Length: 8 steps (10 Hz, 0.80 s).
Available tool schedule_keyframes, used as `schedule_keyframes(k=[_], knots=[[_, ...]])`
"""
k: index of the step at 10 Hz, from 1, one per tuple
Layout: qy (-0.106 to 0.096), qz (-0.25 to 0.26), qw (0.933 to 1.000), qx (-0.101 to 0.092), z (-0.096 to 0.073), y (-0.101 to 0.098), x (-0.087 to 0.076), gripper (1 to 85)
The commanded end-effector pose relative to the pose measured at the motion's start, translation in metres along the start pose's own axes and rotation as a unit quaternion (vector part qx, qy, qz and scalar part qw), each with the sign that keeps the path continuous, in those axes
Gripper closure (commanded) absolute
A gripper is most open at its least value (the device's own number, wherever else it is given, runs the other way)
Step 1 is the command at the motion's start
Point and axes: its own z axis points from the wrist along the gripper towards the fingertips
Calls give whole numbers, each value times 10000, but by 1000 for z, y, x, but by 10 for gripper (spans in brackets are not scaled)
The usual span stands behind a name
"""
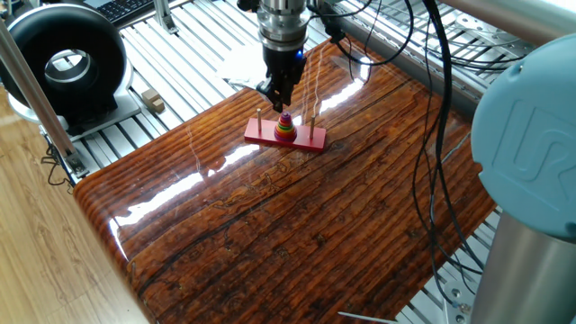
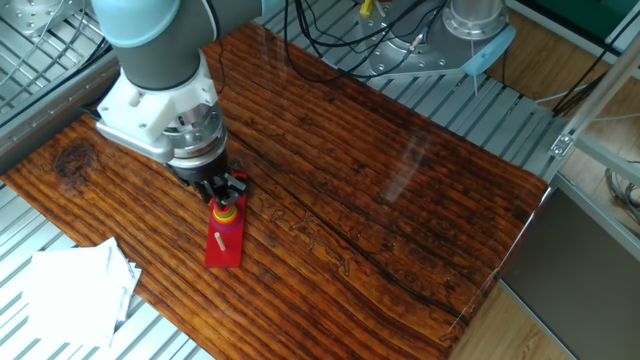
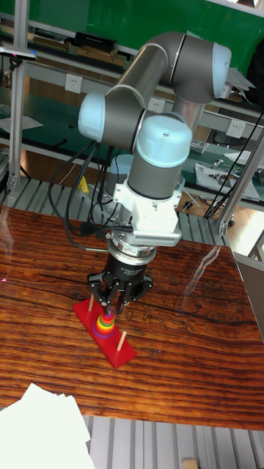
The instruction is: Take out one Hanoi block and throw it aside
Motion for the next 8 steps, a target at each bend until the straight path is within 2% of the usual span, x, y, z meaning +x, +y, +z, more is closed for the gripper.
schedule_keyframes(k=[1, 8], knots=[[-44, -8, 10000, -66, 6, 2, 1, 560], [-13, -31, 9999, -104, 10, 0, 12, 560]])
